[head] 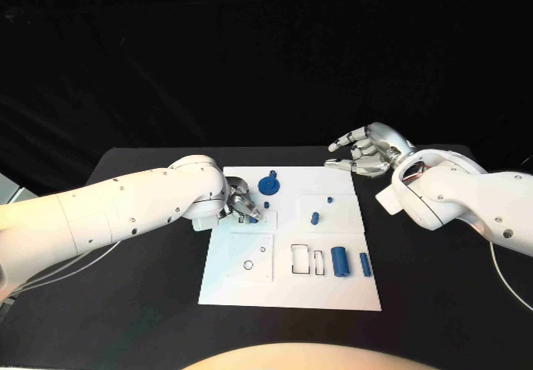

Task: Assemble the parts on the task board

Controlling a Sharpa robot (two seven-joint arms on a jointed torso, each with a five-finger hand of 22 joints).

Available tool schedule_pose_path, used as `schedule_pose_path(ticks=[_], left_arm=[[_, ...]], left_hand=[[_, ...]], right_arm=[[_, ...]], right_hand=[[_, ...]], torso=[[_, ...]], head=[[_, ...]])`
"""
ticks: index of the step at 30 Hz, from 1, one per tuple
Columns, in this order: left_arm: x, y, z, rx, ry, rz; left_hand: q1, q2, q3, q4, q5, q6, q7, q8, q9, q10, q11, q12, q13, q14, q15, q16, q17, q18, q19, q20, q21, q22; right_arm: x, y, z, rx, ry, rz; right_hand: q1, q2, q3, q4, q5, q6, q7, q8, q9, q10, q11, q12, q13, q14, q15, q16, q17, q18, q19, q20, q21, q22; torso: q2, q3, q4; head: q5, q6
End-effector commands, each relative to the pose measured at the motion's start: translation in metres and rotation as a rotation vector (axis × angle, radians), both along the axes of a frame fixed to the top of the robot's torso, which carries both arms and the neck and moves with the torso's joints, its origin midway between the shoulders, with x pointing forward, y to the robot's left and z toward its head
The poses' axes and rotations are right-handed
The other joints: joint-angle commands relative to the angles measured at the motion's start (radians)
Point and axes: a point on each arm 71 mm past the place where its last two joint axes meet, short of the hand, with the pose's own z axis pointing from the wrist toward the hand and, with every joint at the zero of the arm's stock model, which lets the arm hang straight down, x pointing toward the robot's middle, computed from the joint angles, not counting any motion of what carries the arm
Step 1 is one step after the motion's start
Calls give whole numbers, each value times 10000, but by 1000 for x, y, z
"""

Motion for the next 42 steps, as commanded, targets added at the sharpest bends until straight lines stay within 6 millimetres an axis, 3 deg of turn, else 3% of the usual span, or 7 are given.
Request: schedule_pose_path(ticks=[1, 5, 29, 42], left_arm=[[1, 9, -7, 489, 88, 309], [0, 7, -7, 371, 134, 318], [-3, 14, 13, -496, 1079, 149], [3, 6, 17, -231, 1492, -226]], left_hand=[[15, 77, 144, -219, -36, 43, -13, -22, 18, 23, -26, 30, -20, 988, -10, -17, 2463, -60, -38, -10, -70, 174], [524, 341, 409, -529, 24, -65, -11, -73, 44, -66, -38, -59, -147, 978, -31, -34, 2431, -48, -76, -22, -105, 121], [812, 391, 465, -623, -252, -177, 77, -120, 78, -262, 40, -257, -454, 951, 36, -78, 2347, -6, -233, 12, -212, -82], [1004, 440, 369, -583, -683, -217, 118, -169, 94, -310, 83, -276, -486, 956, 84, -67, 2374, 7, -290, 63, -256, -135]], right_arm=[[-1, 1, -1, -84, 8, 171], [-1, 2, -1, -88, 23, 176], [-1, 0, -3, -130, 113, 151], [0, 0, -5, -148, 155, 154]], right_hand=[[-22, 74, -63, 23, -4, 22, -15, 64, 11, -64, 29, -57, 542, 798, 9, -56, 1734, 110, 235, 31, -53, 1693], [-22, 74, -63, 23, -4, 22, -15, 64, 11, -64, 29, -57, 542, 798, 9, -56, 1734, 110, 235, 31, -53, 1693], [-47, 83, -86, 32, -4, 18, -16, 77, 13, -63, 28, -55, 539, 796, 7, -63, 1726, 114, 228, 29, -78, 1681], [-47, 83, -86, 32, -4, 18, -16, 77, 13, -63, 28, -55, 539, 796, 7, -63, 1726, 114, 228, 29, -78, 1681]], torso=[[2, 4, -6], [3, 4, -3], [-6, -4, 7], [3, 7, 2]], head=[[1, -7], [2, -9], [0, 1], [6, -9]])
